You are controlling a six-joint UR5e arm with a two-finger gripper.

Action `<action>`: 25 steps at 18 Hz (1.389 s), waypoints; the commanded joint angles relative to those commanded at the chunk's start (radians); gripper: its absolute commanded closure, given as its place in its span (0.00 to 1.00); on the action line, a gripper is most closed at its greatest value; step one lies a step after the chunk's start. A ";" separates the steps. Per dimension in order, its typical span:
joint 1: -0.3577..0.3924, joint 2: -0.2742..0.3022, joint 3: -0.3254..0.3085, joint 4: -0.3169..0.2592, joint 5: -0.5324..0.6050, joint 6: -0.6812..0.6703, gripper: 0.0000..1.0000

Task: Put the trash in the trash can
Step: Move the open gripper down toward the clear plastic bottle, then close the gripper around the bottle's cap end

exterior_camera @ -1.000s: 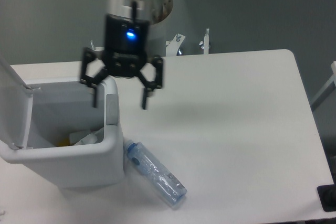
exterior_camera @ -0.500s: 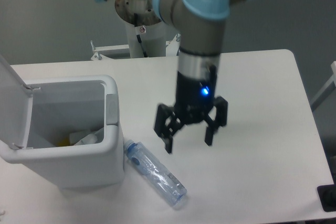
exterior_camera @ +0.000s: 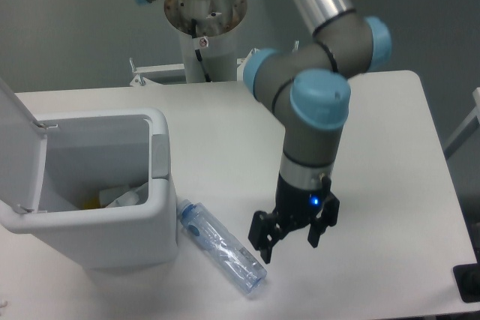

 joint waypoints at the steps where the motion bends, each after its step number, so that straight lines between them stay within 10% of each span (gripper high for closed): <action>1: -0.002 -0.003 -0.006 0.000 0.002 0.000 0.00; 25: -0.120 -0.138 0.018 0.003 0.126 -0.041 0.00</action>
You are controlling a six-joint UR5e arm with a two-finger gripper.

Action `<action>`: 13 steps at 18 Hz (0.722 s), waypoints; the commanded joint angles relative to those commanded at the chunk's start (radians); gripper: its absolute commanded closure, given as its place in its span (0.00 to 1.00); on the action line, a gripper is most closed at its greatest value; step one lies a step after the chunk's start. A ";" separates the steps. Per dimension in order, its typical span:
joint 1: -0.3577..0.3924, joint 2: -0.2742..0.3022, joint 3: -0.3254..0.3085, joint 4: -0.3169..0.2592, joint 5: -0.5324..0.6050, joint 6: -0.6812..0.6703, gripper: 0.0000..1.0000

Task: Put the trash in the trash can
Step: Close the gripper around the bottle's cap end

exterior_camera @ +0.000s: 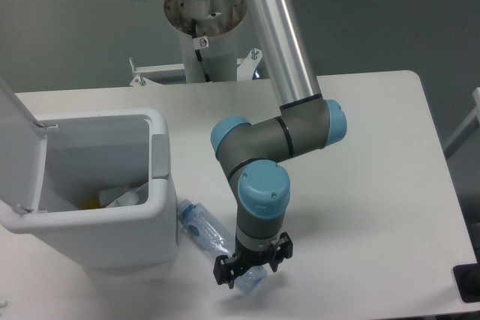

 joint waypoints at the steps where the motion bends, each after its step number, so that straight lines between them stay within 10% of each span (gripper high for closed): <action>1: 0.000 -0.005 0.002 0.000 0.002 -0.002 0.00; 11: -0.006 -0.034 0.009 0.002 0.045 -0.006 0.01; 13: -0.008 -0.032 0.009 0.000 0.045 -0.018 0.16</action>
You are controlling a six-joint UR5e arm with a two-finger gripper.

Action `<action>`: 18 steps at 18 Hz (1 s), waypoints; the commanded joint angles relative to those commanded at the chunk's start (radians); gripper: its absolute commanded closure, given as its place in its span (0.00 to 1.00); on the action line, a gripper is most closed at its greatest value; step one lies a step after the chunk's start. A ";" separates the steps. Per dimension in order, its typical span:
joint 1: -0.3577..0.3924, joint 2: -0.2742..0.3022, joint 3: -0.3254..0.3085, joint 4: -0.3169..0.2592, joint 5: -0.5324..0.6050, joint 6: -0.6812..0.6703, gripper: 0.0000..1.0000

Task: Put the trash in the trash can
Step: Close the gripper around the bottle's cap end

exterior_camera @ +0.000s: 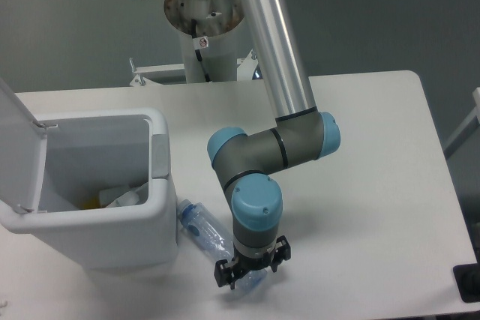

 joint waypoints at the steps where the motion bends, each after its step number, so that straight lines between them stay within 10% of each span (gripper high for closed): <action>1: 0.000 -0.002 0.000 0.002 0.000 -0.006 0.22; 18: -0.006 0.003 -0.008 0.002 0.023 0.000 0.30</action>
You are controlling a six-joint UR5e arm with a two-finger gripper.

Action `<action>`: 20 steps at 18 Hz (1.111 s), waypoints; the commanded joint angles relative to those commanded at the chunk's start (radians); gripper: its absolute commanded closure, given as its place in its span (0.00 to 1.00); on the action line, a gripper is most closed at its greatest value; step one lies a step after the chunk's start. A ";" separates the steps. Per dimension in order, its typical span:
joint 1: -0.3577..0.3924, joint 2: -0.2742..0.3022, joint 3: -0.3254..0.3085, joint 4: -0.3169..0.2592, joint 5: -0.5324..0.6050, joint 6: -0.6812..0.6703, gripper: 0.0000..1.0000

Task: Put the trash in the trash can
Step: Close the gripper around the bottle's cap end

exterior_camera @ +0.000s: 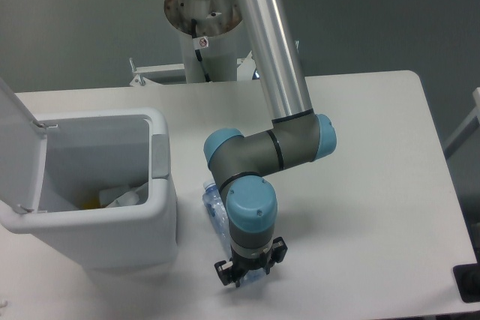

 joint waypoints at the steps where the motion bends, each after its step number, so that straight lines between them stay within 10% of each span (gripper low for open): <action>1: 0.000 0.000 -0.002 0.000 0.002 0.000 0.31; 20: -0.002 0.014 -0.003 0.000 0.003 0.006 0.44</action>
